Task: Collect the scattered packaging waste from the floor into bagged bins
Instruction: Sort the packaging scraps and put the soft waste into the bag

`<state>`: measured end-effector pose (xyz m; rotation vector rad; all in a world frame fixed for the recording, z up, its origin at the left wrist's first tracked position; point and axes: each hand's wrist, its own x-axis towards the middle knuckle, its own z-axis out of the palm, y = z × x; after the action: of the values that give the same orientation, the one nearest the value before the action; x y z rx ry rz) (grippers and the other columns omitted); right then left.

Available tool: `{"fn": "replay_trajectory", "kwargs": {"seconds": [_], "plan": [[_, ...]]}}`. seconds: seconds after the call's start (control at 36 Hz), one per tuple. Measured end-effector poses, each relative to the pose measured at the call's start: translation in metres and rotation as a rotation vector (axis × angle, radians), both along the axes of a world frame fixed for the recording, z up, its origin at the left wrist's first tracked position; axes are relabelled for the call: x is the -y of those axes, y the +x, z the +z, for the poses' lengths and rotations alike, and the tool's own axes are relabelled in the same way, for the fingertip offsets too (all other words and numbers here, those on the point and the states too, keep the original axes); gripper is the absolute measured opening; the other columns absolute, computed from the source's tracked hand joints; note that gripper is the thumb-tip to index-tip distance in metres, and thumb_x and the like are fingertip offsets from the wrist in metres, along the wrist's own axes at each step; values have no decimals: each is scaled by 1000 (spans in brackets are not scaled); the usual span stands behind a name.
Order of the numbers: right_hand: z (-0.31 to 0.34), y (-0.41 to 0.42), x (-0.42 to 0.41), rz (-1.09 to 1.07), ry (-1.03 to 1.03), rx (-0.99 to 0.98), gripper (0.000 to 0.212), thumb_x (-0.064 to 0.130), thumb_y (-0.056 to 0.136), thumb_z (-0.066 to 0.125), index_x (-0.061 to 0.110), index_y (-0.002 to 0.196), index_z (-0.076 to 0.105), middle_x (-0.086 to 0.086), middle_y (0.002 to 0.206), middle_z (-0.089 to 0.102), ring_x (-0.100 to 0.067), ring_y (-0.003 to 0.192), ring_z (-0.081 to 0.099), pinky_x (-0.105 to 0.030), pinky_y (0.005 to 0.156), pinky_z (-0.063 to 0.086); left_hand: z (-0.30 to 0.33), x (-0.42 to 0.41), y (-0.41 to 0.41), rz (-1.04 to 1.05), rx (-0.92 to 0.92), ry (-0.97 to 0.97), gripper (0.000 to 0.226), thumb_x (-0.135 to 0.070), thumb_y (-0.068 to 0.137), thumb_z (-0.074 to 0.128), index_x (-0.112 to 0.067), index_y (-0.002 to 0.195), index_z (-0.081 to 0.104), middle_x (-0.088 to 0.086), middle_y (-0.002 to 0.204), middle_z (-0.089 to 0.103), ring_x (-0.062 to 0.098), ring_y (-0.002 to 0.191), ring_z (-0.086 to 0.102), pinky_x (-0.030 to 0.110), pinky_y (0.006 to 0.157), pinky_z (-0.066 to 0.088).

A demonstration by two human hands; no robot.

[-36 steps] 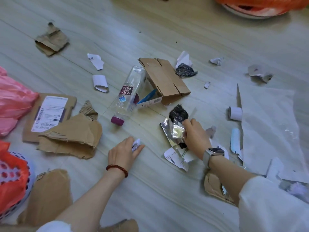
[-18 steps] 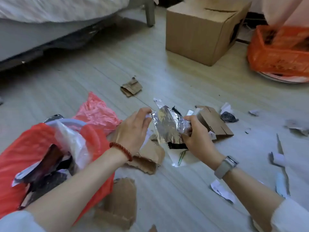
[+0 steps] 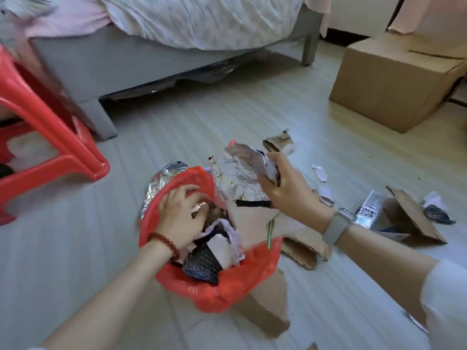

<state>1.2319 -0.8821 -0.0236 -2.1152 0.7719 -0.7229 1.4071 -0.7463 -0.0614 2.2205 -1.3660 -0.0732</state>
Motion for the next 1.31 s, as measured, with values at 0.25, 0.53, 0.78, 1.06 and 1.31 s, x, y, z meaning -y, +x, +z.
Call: {"fn": "replay_trajectory", "kwargs": {"seconds": [0.25,0.53,0.78,1.06,1.31], "plan": [[-45,69,-26,318,-251,-499,49,27,86,47,17,133,36,-5,103,52,-26,101,47,-42,87,41,-4,-41,48,351,-289,-133,25,-14,93,44,-11,114,58,11,122,51,24,119,46,33,103,32],[-67,83,-35,348,-818,-514,82,67,74,51,43,142,13,-10,155,5,-40,141,5,-71,105,11,-31,-44,42,236,-370,-58,45,-15,96,40,-13,140,33,3,148,28,13,137,24,15,106,14],[-126,88,-41,734,-589,-1018,85,80,74,36,54,136,-17,-4,154,-22,-37,139,-21,-68,104,-9,-44,-44,43,270,-308,-73,49,-4,94,36,-13,142,31,0,149,28,12,136,26,8,97,14],[-151,106,-47,739,-489,-1126,91,76,74,45,50,140,-11,-4,155,-17,-37,141,-16,-61,107,-10,-43,-46,42,267,-265,-76,47,-7,95,37,-16,141,33,-3,148,30,13,132,33,12,94,21],[-75,79,-47,658,-494,-858,64,63,86,41,34,142,27,5,149,28,-24,141,14,-62,110,7,-31,-40,35,308,-142,22,46,-16,89,51,-15,134,45,3,143,38,24,131,36,43,107,29]]}}
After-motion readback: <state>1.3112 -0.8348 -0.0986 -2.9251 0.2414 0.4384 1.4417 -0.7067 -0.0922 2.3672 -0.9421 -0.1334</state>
